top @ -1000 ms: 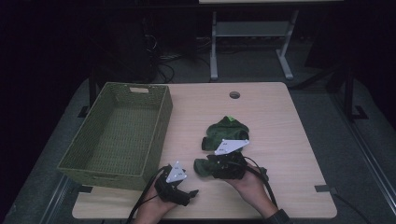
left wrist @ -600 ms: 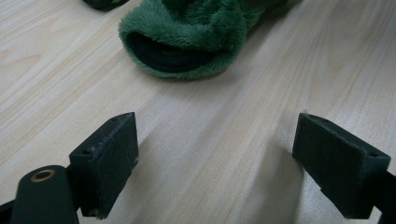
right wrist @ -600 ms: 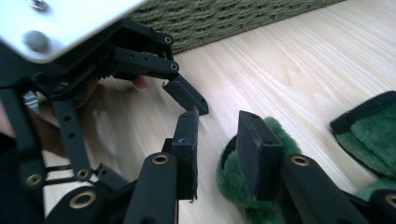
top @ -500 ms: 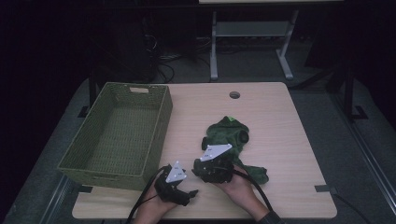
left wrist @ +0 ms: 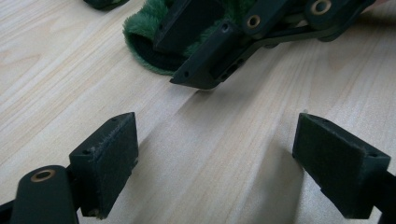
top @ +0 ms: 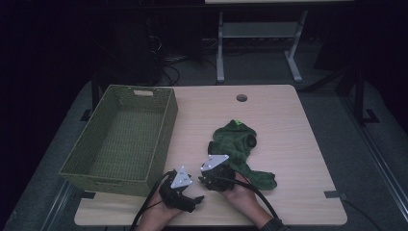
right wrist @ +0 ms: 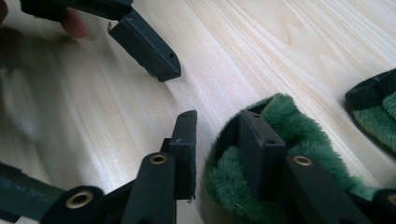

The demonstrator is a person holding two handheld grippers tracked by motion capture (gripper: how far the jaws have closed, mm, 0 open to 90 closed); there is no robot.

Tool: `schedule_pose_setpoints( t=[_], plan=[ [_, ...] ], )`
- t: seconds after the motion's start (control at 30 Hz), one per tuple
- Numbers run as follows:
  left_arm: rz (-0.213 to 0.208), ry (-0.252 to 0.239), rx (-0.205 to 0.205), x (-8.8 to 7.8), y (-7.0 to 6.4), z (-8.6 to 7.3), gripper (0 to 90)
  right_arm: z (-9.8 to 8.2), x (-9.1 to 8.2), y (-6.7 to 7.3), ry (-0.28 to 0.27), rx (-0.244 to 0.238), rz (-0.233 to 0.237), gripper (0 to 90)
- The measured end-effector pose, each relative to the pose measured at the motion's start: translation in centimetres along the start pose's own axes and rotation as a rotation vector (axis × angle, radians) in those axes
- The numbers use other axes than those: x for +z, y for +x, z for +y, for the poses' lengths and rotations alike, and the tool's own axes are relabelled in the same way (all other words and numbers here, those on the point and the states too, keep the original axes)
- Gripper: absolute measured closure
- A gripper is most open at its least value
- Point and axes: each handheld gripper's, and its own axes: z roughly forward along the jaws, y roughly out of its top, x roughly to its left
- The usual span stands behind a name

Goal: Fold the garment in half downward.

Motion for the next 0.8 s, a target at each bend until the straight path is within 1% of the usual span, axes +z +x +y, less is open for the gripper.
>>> schedule_pose_setpoints(
  t=[0.1, 0.2, 0.23, 0.27, 0.33, 0.37, 0.47, 0.5, 0.53, 0.57, 0.6, 0.63, 0.67, 0.8],
  plan=[
    [0.000, -0.001, -0.001, 0.0, 0.0, 0.0, 13.5, -0.3, 0.2, -0.1, -0.016, 0.038, 0.013, 81.4],
    [0.000, 0.000, 0.000, 0.0, 0.0, 0.0, 13.5, -0.4, 0.0, 0.0, -0.012, 0.037, 0.038, 86.6],
    [0.000, 0.000, 0.000, 0.0, 0.0, 0.0, 13.5, -0.4, 0.0, 0.0, -0.008, 0.041, 0.057, 87.2],
    [0.000, -0.001, -0.001, 0.0, 0.0, 0.0, 13.5, -0.5, -0.1, -0.1, -0.005, 0.034, 0.077, 87.4],
    [0.000, -0.002, -0.003, 0.0, 0.0, 0.0, 13.5, -0.6, -0.2, -0.2, -0.002, 0.046, 0.125, 87.6],
    [-0.001, -0.002, -0.002, 0.0, 0.0, 0.0, 13.5, -0.7, -0.3, -0.2, -0.001, 0.045, 0.147, 87.6],
    [0.000, 0.000, 0.001, 0.0, 0.0, 0.0, 13.5, -0.8, -0.6, 0.0, 0.007, 0.037, 0.176, 87.7],
    [0.002, 0.000, 0.004, 0.0, 0.0, 0.0, 13.5, -0.8, -0.9, 0.1, 0.001, 0.038, 0.188, 87.7],
    [0.000, -0.003, -0.002, 0.0, 0.0, 0.0, 13.5, -0.8, -1.2, 0.1, -0.005, 0.033, 0.200, 87.7],
    [0.000, 0.001, -0.001, 0.0, 0.0, 0.0, 13.5, -0.8, -1.6, 0.3, -0.009, 0.052, 0.217, 87.7],
    [-0.001, -0.003, -0.005, 0.0, 0.0, 0.0, 13.5, -0.9, -1.9, 0.2, -0.019, 0.037, 0.219, 87.7],
    [-0.001, -0.002, -0.006, 0.0, 0.0, 0.0, 13.5, -1.0, -2.4, 0.4, -0.030, 0.046, 0.221, 87.7],
    [0.000, -0.002, -0.003, 0.0, 0.0, 0.0, 13.5, -1.0, -2.8, 0.3, -0.049, 0.039, 0.220, 87.7],
    [-0.002, -0.005, -0.009, 0.0, -0.1, 0.0, 13.5, -0.9, -4.7, 0.0, -0.118, 0.043, 0.215, 87.6]
  ],
)
